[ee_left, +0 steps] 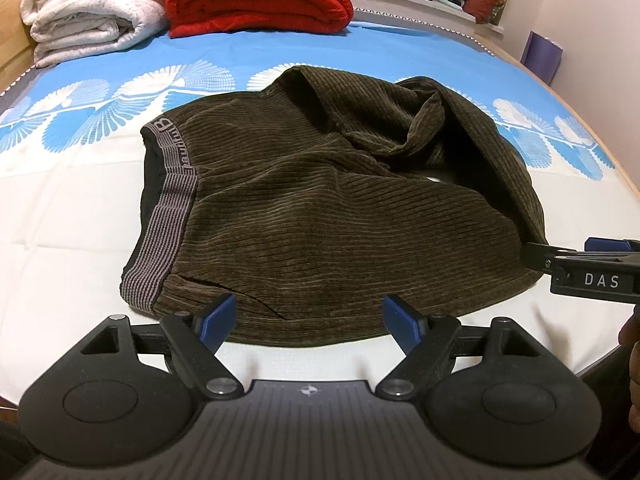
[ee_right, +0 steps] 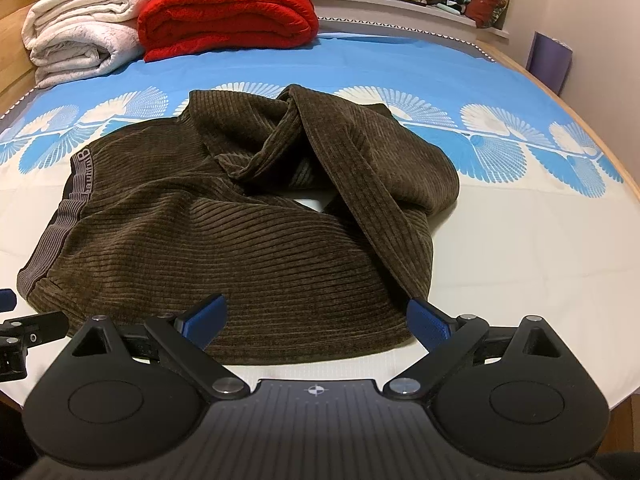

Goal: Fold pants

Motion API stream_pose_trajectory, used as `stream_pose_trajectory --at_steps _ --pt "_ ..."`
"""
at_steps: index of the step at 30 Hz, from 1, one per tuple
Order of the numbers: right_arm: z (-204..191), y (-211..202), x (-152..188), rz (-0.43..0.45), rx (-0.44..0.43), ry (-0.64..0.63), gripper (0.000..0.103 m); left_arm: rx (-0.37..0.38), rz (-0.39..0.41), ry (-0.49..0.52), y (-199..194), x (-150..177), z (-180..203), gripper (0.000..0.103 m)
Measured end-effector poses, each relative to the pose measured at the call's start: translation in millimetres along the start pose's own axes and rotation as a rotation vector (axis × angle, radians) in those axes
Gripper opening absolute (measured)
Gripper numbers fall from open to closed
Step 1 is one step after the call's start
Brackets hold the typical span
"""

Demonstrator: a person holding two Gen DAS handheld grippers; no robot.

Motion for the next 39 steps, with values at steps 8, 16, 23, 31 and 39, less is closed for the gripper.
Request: stream_pose_trajectory --at_steps 8,16,23,31,39 --pt "-1 0 0 0.004 -0.002 -0.001 0.097 0.012 -0.004 0.006 -1 0 1 0.085" --pt "-1 0 0 0.008 0.005 -0.006 0.097 0.006 -0.001 0.012 -1 0 2 0.085" --pt "-1 0 -1 0.014 0.018 -0.014 0.097 -0.016 -0.009 0.033 -1 -1 2 0.085" --pt "-1 0 -1 0.019 0.023 -0.015 0.097 -0.014 -0.014 0.033 -2 -1 2 0.082" --pt "-2 1 1 0.006 -0.026 0.027 0.092 0.044 -0.007 0.025 -10 -18 -2 0.014"
Point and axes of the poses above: each gripper's, at about its wrist camera, not at the fingertips, and y roughly the way its jaws point, z to its right, x to its underside, the point moved 4 cm from there along y, roughly the way its jaws point, and after that the axes turned 15 degrees about -y, right-handed, at the moved point
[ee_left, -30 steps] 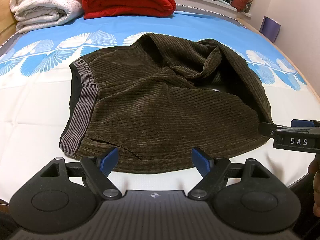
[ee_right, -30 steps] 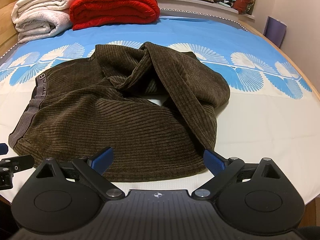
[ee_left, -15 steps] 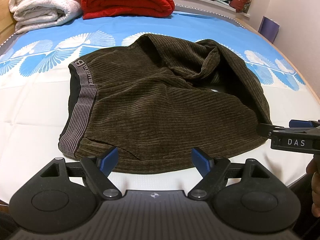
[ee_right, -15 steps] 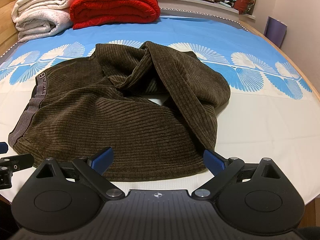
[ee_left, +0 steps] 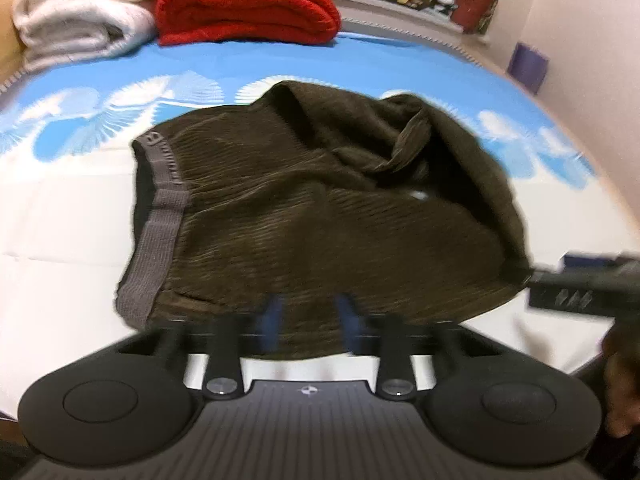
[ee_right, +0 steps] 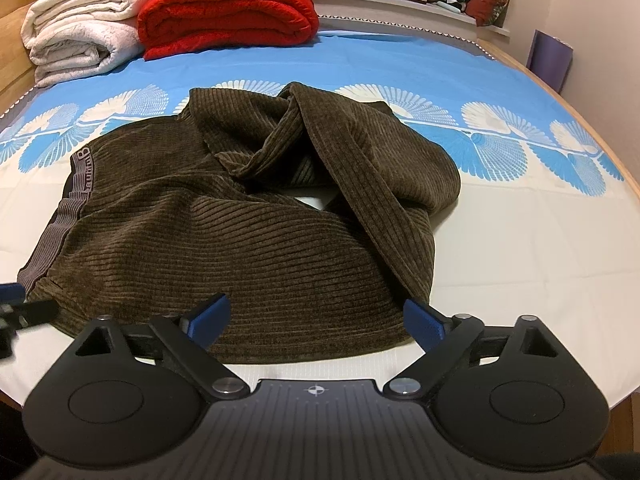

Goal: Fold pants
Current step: 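Grasp the grey waistband with the left tool while the right tool grasps a pant leg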

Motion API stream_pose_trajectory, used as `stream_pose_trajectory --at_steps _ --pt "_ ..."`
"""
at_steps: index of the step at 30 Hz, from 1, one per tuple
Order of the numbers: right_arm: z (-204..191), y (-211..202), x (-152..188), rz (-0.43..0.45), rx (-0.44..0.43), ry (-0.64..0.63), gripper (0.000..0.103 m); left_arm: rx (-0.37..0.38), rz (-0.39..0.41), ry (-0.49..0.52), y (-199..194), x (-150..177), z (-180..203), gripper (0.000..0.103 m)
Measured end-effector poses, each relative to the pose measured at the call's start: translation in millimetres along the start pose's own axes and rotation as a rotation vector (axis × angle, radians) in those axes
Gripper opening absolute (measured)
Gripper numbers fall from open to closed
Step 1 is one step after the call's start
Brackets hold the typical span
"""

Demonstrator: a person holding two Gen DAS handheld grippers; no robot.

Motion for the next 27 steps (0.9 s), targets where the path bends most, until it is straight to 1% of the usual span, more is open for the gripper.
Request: stream_pose_trajectory --at_steps 1,3,4,5,6,8,9,10,11,12,13,14,15,17,18,19,20,22,23,24,26,27 --pt "1 0 0 0.006 0.009 -0.005 0.09 0.029 -0.016 -0.025 -1 -9 -5 0.009" --pt "2 0 1 0.011 0.015 -0.008 0.078 -0.001 0.009 -0.017 0 -35 -16 0.008" --pt "4 -1 2 0.02 0.008 0.001 0.075 -0.016 0.031 -0.013 1 -51 -23 0.008" --pt "5 -1 2 0.043 -0.014 0.024 0.069 -0.022 0.042 -0.021 3 -63 -30 0.008" --pt "7 -2 1 0.072 -0.038 0.056 0.06 -0.029 0.066 -0.035 4 -80 -39 0.008" --pt "14 -5 0 0.091 -0.039 0.082 0.053 -0.024 0.097 -0.076 11 -107 -60 0.008" --pt "17 -7 0 0.102 -0.03 0.093 0.052 -0.024 0.122 -0.091 16 -116 -73 0.008" --pt "21 -10 -1 0.115 -0.018 0.101 0.051 -0.024 0.137 -0.098 22 -120 -83 0.008" --pt "24 -12 -3 0.125 -0.001 0.101 0.049 -0.005 0.152 -0.129 32 -118 -98 0.009" --pt "29 -15 -4 0.141 0.029 0.09 0.049 -0.028 0.118 -0.149 45 -112 -111 0.009" --pt "33 -17 -6 0.165 0.035 0.102 0.049 -0.103 0.022 -0.177 62 -107 -123 0.009" --pt "38 -20 -8 0.188 0.042 0.11 0.049 -0.154 -0.025 -0.222 70 -105 -134 0.009" --pt "42 -22 -11 0.205 0.047 0.118 0.049 -0.132 -0.043 -0.289 74 -107 -143 0.009" --pt "50 -22 -21 0.229 0.046 0.115 0.049 -0.058 -0.037 -0.4 77 -115 -156 0.009" --pt "53 -18 -27 0.218 0.037 0.109 0.049 -0.053 -0.036 -0.441 80 -117 -163 0.009" --pt "57 -16 -36 0.23 0.032 0.099 0.049 -0.044 -0.044 -0.477 85 -119 -167 0.009" --pt "61 -12 -45 0.243 0.029 0.087 0.05 -0.035 -0.023 -0.497 83 -125 -173 0.009" --pt "68 -3 -66 0.263 0.059 0.031 0.055 -0.028 -0.033 -0.525 89 -127 -180 0.009" --pt "71 3 -75 0.266 0.081 -0.001 0.062 -0.029 -0.057 -0.532 95 -126 -178 0.009" --pt "74 13 -84 0.254 0.085 -0.026 0.07 -0.031 -0.068 -0.528 99 -127 -178 0.011" --pt "76 37 -96 0.224 0.058 -0.072 0.074 -0.043 -0.088 -0.524 107 -127 -177 0.017" --pt "76 49 -99 0.209 0.053 -0.096 0.074 -0.044 -0.101 -0.533 113 -130 -176 0.026"
Point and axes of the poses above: each gripper's, at about its wrist camera, not at the fingertips, and y roughly the way its jaws point, z to its right, x to its underside, the point moved 4 cm from there along y, roughly the way its jaws point, and after that the axes turned 15 degrees about -y, right-handed, at the moved point
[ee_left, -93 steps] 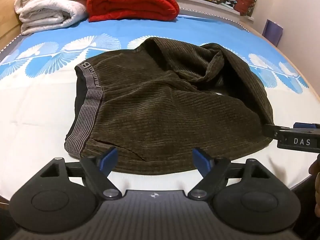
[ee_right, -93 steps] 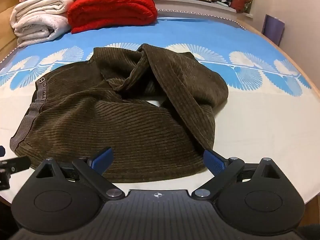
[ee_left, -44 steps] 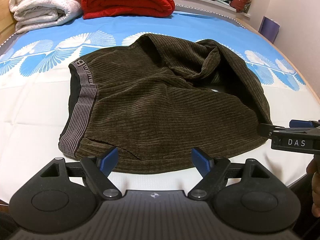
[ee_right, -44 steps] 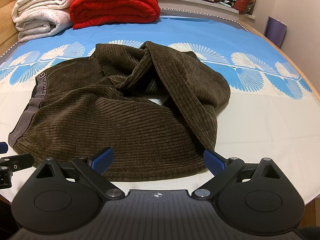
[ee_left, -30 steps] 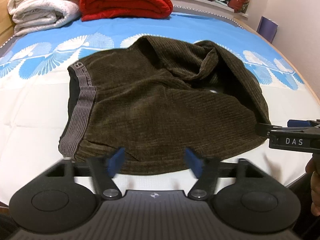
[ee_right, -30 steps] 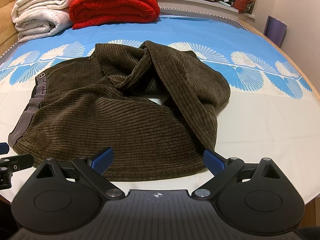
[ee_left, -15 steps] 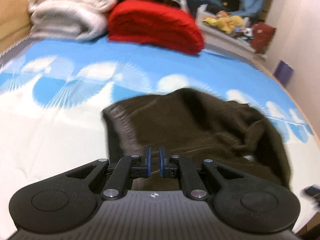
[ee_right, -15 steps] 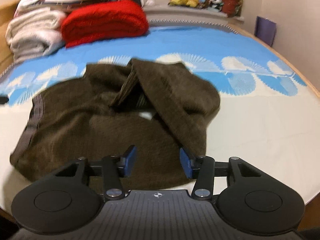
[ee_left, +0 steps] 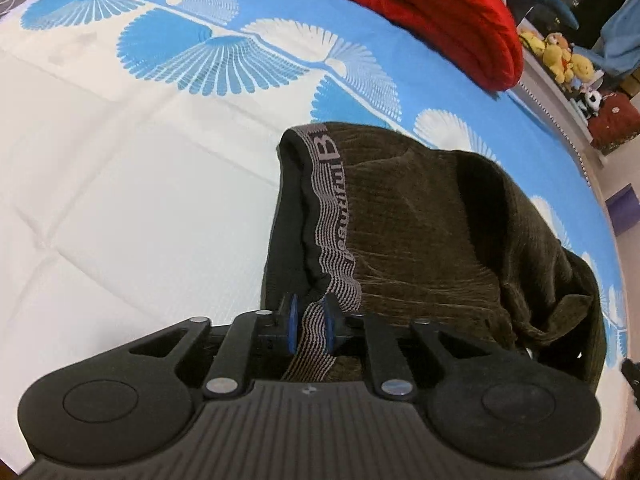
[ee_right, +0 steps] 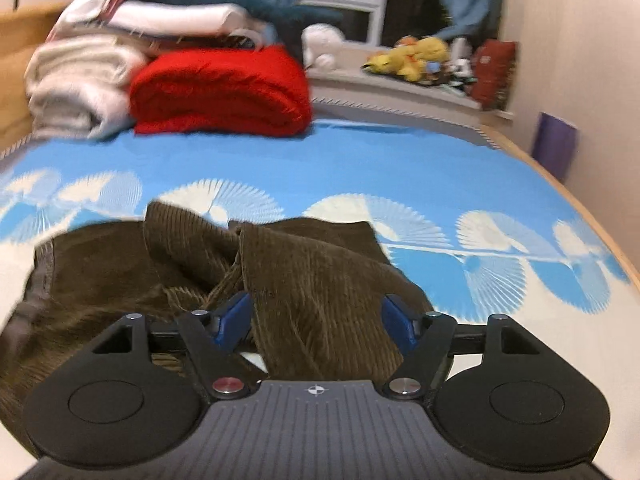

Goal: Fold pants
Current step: 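Grasp the grey waistband with the left tool while the right tool grasps a pant leg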

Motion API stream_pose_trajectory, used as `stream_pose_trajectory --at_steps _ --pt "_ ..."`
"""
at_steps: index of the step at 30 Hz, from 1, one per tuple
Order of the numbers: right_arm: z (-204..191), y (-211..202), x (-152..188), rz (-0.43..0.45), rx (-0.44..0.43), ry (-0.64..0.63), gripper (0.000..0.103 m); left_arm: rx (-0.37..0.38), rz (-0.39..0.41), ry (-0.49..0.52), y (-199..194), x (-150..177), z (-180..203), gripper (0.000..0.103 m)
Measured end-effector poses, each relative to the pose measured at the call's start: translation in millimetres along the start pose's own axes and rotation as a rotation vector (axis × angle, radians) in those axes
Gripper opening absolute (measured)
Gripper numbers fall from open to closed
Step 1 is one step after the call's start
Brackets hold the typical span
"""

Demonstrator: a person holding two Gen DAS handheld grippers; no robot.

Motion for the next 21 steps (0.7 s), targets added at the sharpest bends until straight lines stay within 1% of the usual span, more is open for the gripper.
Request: stream_pose_trajectory --at_steps 1,2,3,4,5,7,8,10,11,12,13,14,15,16,17,19,20,21 --pt "-1 13 1 -0.016 0.001 -0.029 0.074 -0.007 -0.004 -0.004 3 0 0 0.038" --pt "-2 22 2 -0.031 0.004 -0.055 0.074 -0.016 -0.009 -0.008 7 -1 1 0.045" --pt "-5 34 6 -0.057 -0.005 -0.084 0.074 -0.02 -0.02 -0.012 10 -2 1 0.06" --pt "-9 46 9 -0.092 -0.01 -0.125 0.074 -0.024 -0.029 -0.013 14 -3 2 0.072" --pt "-13 55 12 -0.114 -0.006 -0.162 0.074 -0.025 -0.046 -0.014 19 -3 3 0.075" --pt "-21 66 12 -0.125 0.0 -0.224 0.077 -0.039 -0.071 -0.003 27 0 6 0.082" --pt "-25 70 11 -0.129 0.003 -0.255 0.079 -0.053 -0.08 0.008 30 2 7 0.082" --pt "-30 79 13 -0.159 0.012 -0.311 0.079 -0.08 -0.096 0.033 37 5 10 0.082" --pt "-31 83 14 -0.178 0.02 -0.335 0.077 -0.092 -0.104 0.045 40 7 11 0.082" --pt "-32 85 14 -0.186 0.031 -0.351 0.071 -0.105 -0.113 0.058 44 9 12 0.082" --pt "-32 86 13 -0.187 0.038 -0.358 0.068 -0.115 -0.119 0.067 47 11 13 0.082" --pt "-29 85 12 -0.183 0.035 -0.348 0.06 -0.126 -0.127 0.079 49 13 13 0.082" --pt "-26 82 10 -0.178 0.028 -0.332 0.047 -0.13 -0.132 0.089 51 15 14 0.082" --pt "-22 80 8 -0.171 0.023 -0.309 0.04 -0.134 -0.138 0.1 53 17 14 0.08" --pt "-15 74 7 -0.158 0.019 -0.272 0.029 -0.144 -0.145 0.114 55 20 14 0.079" --pt "3 63 2 -0.13 0.019 -0.183 0.023 -0.177 -0.156 0.165 58 28 14 0.06" --pt "16 56 0 -0.111 0.019 -0.116 0.02 -0.186 -0.146 0.195 58 31 16 0.057" --pt "30 50 -1 -0.097 0.035 -0.056 0.016 -0.188 -0.133 0.232 56 34 18 0.05"
Point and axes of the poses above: each gripper's, at about its wrist camera, not at the fingertips, and y roughly the way its jaws point, z to its right, x to its underside, the point moved 4 cm from there along y, roughly the way its jaws point, and after that the axes turned 15 degrees about -y, right-handed, at the moved point
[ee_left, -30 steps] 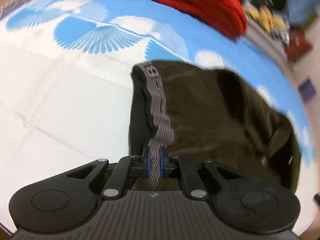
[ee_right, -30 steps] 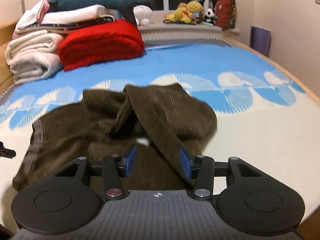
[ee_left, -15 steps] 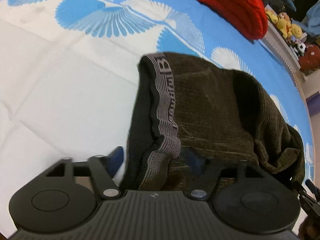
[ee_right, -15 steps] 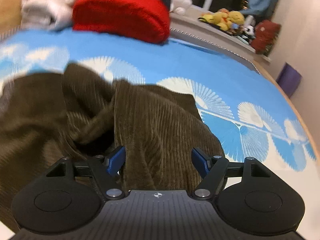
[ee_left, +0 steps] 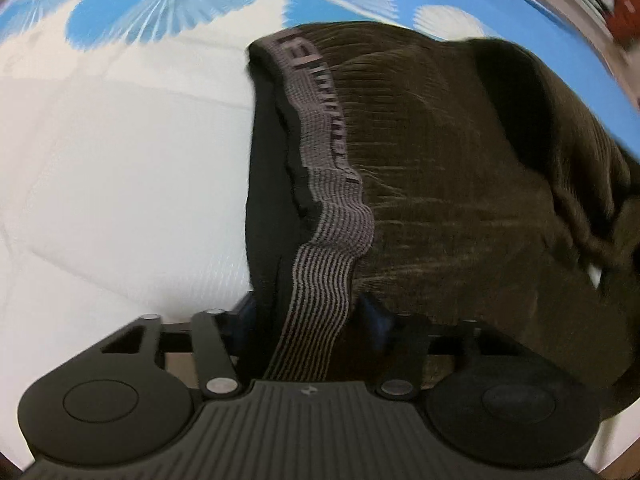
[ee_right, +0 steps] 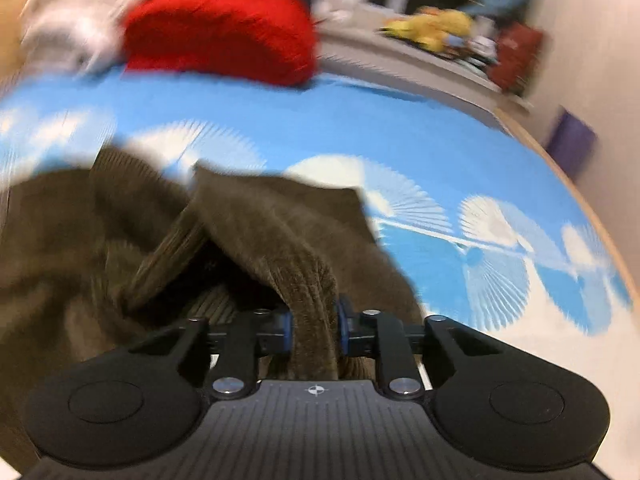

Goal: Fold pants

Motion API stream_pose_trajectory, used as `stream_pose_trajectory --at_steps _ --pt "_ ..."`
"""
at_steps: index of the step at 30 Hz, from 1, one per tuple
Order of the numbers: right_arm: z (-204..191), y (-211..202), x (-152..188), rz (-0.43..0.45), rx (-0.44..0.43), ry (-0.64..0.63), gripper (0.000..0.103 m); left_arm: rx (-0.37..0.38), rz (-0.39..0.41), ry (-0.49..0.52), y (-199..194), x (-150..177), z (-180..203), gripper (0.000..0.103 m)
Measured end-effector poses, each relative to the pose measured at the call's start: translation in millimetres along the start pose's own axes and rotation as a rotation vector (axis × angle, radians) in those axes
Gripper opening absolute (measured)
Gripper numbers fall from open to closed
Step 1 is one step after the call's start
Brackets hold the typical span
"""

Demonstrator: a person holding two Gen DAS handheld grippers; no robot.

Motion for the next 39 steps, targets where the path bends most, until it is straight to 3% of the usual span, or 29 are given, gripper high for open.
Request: stream_pose_trajectory --at_steps 2,3,4,6,8,10,12,14,17,19,20,21,25,27,30,35,39 --pt "36 -16 7 0.016 0.071 0.141 0.014 0.002 0.022 0.023 -5 4 1 0.04" --pt "53 -22 13 0.015 0.102 0.204 0.013 -0.001 0.041 0.035 -10 5 0 0.019" --pt "70 -29 22 0.009 0.135 0.275 0.013 -0.014 0.066 0.045 -15 5 -1 0.017" --pt "102 -39 47 -0.048 0.194 0.409 0.012 0.033 0.107 0.028 -31 4 -6 0.014" --pt "118 -39 76 -0.171 0.217 0.51 0.012 0.067 0.158 0.019 -47 3 -10 0.013" --pt "116 -28 106 -0.362 0.162 0.536 0.012 0.077 0.2 0.006 -61 3 -19 0.013" --pt "99 -13 134 -0.541 0.007 0.514 0.013 0.05 0.186 0.003 -61 6 -27 0.013" --pt "93 -14 142 -0.547 -0.08 0.569 0.014 0.009 0.141 -0.012 -56 8 -37 0.013" --pt "90 -30 116 -0.418 -0.062 0.425 0.019 -0.01 0.093 -0.028 -52 10 -42 0.014" --pt "83 -41 95 -0.31 -0.027 0.308 0.028 -0.015 0.079 -0.047 -51 7 -43 0.018" --pt "80 -44 86 -0.258 -0.018 0.261 0.038 -0.014 0.076 -0.07 -50 4 -44 0.02" --pt "80 -47 81 -0.227 -0.015 0.231 0.045 -0.01 0.078 -0.098 -50 2 -47 0.028" --pt "58 -29 51 -0.151 -0.046 0.143 0.045 0.066 0.045 -0.208 -43 -10 -51 0.066" --pt "41 -15 41 -0.145 -0.064 0.077 0.048 0.071 0.006 -0.238 -34 -10 -48 0.067" --pt "9 14 29 -0.174 -0.096 -0.052 0.051 0.059 -0.013 -0.253 -24 -10 -41 0.078" --pt "-51 69 30 -0.28 -0.105 -0.324 0.054 0.048 -0.053 -0.232 -6 -11 -34 0.078" --pt "-61 93 35 -0.334 -0.078 -0.392 0.049 0.027 -0.059 -0.185 1 -12 -34 0.076"
Point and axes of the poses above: each gripper's, at about its wrist camera, not at the fingertips, and y roughly the way its jaws point, z to its right, x to its underside, the point moved 4 cm from there along y, roughly the way its jaws point, and after that the axes turned 15 degrees about -y, right-handed, at the moved point
